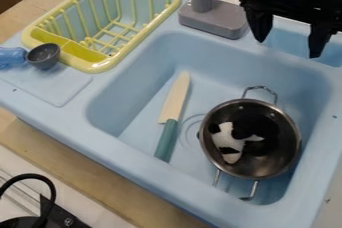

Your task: Put other pan to distinguish area side

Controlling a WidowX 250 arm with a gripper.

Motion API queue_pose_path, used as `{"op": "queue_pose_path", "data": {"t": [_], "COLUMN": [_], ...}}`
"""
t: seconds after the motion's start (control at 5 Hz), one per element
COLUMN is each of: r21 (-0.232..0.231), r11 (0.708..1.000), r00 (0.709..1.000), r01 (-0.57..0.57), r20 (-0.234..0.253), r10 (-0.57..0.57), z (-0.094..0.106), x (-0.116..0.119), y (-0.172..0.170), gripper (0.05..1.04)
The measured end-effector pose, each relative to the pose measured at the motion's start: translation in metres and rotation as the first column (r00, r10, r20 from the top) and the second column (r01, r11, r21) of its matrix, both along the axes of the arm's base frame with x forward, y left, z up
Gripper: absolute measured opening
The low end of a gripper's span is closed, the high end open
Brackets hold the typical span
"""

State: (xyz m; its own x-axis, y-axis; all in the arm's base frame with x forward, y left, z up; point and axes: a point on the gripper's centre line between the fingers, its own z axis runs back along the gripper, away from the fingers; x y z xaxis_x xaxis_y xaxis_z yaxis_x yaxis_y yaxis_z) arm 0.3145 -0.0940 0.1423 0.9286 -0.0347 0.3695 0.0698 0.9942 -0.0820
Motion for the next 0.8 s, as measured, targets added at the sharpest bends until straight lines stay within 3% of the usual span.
{"op": "queue_pose_path", "data": {"t": [0.4, 0.8], "r21": [0.03, 0.025], "r11": [0.999, 0.999], "r00": [0.999, 0.997], "r01": [0.022, 0.046], "r20": [-0.051, -0.061], "r10": [-0.02, -0.044], "z": [-0.015, 0.006], "x": [-0.02, -0.05], "y": [0.007, 0.04], "gripper": [0.999, 0.999]}}
